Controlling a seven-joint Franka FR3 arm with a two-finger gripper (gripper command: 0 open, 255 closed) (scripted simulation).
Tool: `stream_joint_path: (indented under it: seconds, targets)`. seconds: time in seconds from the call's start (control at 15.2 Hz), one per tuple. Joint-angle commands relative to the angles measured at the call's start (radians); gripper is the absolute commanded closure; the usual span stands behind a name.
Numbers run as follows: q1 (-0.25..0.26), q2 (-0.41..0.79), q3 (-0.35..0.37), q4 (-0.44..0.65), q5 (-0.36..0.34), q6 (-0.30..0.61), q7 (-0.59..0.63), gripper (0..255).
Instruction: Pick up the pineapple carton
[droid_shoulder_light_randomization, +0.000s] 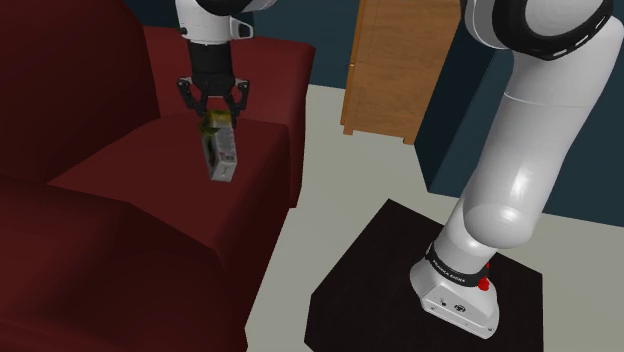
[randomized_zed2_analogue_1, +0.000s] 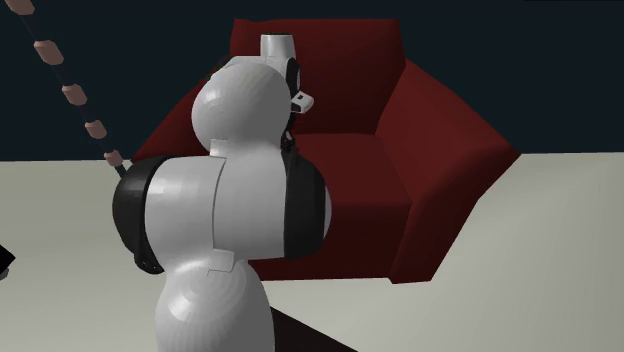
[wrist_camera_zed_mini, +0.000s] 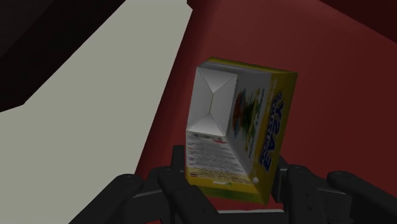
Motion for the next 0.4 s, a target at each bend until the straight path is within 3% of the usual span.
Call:
stream_joint_path:
  seconds: [0.0,0.33]
  targets:
    - [0.001,0.000,0.000,0.026,0.000,-0.026,0.000,255]
    - [0.002,0.003,0.001,0.072,-0.001,-0.069,0.001,255]
